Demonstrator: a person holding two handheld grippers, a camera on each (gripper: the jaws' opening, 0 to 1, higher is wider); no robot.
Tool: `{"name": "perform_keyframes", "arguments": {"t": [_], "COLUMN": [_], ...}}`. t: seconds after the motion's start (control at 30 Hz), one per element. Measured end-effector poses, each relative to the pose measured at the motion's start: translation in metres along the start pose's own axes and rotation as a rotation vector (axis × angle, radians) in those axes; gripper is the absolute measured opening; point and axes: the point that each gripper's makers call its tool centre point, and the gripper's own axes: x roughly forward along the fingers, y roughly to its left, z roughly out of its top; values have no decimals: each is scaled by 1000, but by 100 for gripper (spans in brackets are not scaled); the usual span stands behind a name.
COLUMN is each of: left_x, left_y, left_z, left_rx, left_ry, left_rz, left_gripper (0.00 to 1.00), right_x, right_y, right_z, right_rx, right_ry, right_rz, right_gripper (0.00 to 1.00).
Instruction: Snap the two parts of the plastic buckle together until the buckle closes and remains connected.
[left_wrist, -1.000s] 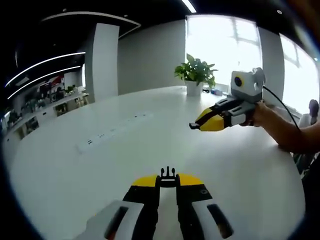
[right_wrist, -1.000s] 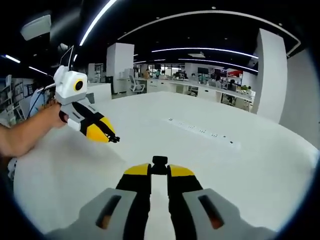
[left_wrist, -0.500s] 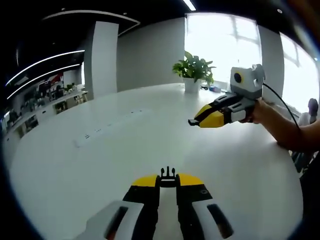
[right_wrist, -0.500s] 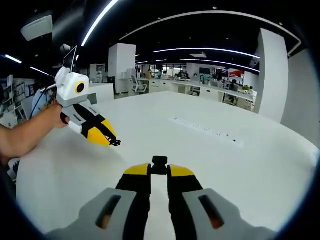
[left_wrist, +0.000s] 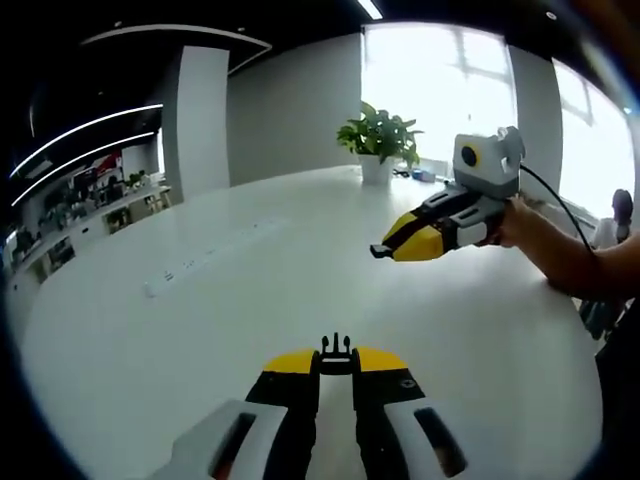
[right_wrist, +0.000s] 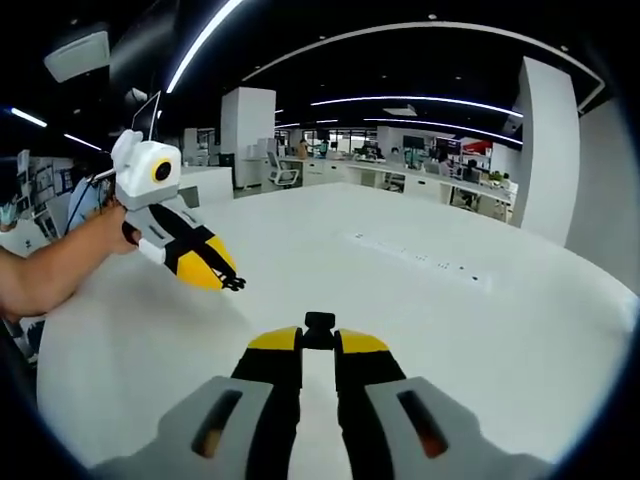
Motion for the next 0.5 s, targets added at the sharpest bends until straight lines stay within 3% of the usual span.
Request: {"name": "perform_keyframes", "arguments": {"t": [0.5], "left_x": [-5], "left_y": [-6], "left_z": [0], "left_rx": [28], "left_ry": [0], "left_rz": [-3], "left_gripper": [10], "right_x": [-8], "right_y": [5], "right_z": [-9], "right_rx": [-21], "right_ry": [16], "right_rz": [26], "right_gripper": [11]}}
